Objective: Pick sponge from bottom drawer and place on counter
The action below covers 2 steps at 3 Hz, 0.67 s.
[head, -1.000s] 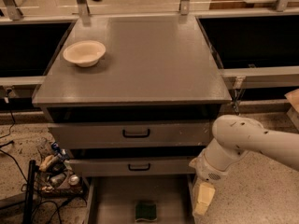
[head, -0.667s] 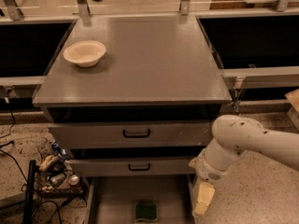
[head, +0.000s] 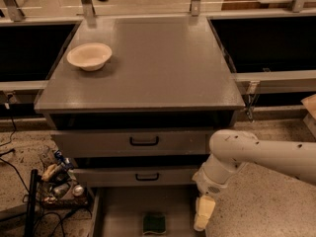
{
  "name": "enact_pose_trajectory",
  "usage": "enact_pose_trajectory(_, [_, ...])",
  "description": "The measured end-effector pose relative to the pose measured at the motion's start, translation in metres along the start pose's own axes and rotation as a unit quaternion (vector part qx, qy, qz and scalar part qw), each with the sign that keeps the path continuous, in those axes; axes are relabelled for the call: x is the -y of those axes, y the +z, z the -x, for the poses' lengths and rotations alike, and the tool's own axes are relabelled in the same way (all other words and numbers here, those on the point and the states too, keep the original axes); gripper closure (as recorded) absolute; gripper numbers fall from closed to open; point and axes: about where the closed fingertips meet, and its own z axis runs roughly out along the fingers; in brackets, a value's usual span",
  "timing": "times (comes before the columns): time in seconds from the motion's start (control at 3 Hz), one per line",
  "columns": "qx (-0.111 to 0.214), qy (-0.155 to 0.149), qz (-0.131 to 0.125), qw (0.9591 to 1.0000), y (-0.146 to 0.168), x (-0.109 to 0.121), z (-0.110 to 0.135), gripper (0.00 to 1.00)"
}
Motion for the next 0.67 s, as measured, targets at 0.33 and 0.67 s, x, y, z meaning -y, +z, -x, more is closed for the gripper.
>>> enact_pose_trajectory(0.33, [0.014, 0.008, 0.008, 0.9998, 0.035, 0.012, 0.004, 0.00])
enact_pose_trajectory(0.67, [0.027, 0.027, 0.024, 0.9990, 0.081, 0.032, 0.001, 0.00])
